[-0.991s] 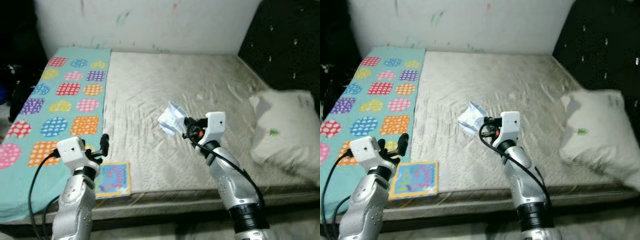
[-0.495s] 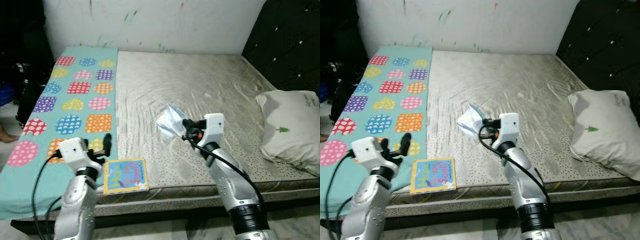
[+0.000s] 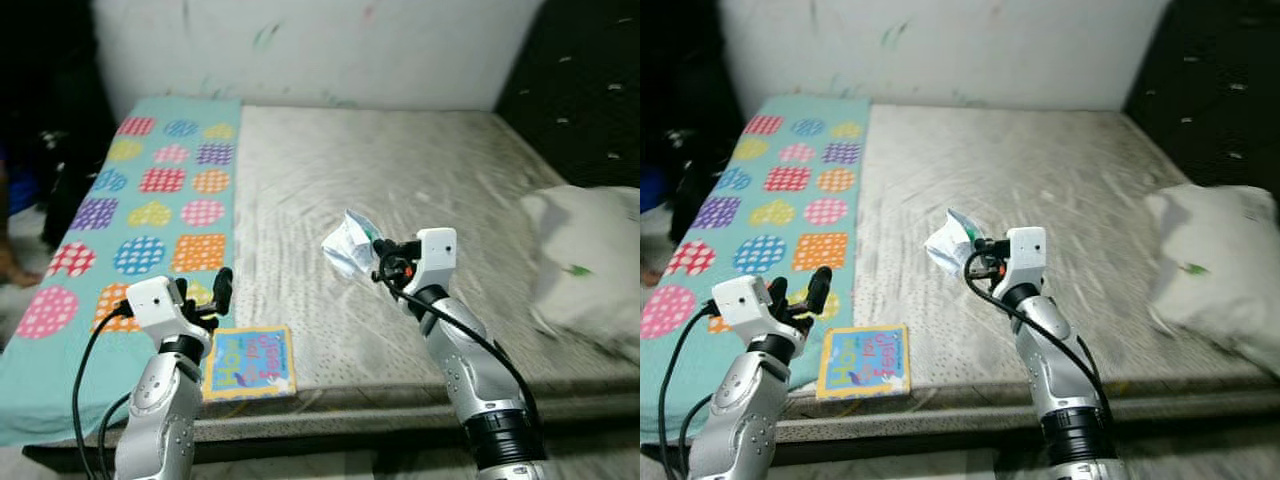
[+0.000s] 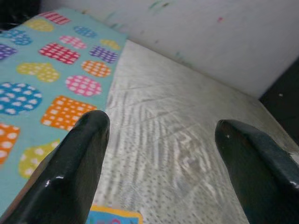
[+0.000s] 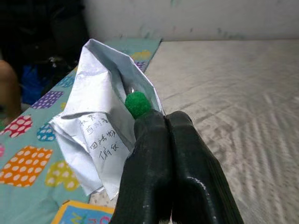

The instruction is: Clean up the room

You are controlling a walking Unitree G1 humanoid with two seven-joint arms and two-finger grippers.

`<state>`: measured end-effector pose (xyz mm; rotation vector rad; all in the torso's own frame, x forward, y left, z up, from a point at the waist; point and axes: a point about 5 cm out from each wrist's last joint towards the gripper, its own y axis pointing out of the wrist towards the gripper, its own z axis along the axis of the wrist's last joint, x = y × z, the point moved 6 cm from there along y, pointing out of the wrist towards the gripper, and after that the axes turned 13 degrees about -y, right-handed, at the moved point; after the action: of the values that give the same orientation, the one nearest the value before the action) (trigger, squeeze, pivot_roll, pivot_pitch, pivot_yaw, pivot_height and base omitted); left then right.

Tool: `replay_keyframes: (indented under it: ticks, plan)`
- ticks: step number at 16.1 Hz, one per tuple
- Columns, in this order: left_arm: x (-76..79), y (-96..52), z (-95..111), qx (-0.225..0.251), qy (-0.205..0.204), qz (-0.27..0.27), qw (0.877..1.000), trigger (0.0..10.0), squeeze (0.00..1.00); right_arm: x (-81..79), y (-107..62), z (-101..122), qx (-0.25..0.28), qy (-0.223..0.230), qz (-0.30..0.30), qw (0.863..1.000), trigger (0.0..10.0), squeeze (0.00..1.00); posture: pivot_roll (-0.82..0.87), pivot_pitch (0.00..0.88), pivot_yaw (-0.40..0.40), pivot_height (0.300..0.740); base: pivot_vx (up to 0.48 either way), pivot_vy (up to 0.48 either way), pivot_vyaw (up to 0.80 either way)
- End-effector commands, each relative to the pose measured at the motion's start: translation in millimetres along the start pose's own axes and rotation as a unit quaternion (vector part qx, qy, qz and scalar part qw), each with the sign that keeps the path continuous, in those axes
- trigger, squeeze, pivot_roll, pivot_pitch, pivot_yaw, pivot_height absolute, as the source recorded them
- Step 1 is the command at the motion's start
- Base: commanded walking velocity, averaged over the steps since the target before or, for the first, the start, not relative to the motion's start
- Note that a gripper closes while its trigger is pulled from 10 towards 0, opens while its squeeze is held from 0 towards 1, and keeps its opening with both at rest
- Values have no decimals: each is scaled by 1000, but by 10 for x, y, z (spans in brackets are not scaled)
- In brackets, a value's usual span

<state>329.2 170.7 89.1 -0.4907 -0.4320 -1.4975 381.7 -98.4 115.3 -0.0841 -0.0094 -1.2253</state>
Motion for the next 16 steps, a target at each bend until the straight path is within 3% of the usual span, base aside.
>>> replay_keyframes:
  ticks: [1, 4, 8, 14, 16]
  plan:
    - [48, 7, 15, 0, 1, -9, 1000, 10000, 0, 20, -2, 8, 1, -2, -2, 1000, 10000, 0, -88, 4, -58, 740, 416, 0, 0]
    - [38, 11, -5, -5, 5, -6, 1000, 10000, 0, 25, 1, 8, 1, -4, -3, 1000, 10000, 0, -88, 0, -57, 740, 351, 0, 0]
    - [-29, 24, -24, -6, 10, 18, 1000, 10000, 0, 29, 4, 2, 1, -6, -2, 1000, 10000, 0, -86, 0, -59, 740, 0, 0, 0]
    - [-14, 30, -35, -8, 5, 13, 1000, 10000, 0, 32, 10, 3, 2, -9, -2, 1000, 10000, 0, -86, 0, -60, 740, 0, 0, 0]
    - [-25, 32, -34, -8, 3, 15, 1000, 10000, 0, 26, 9, -3, 1, -7, -1, 1000, 10000, 0, -87, 0, -59, 740, 0, 467, 0]
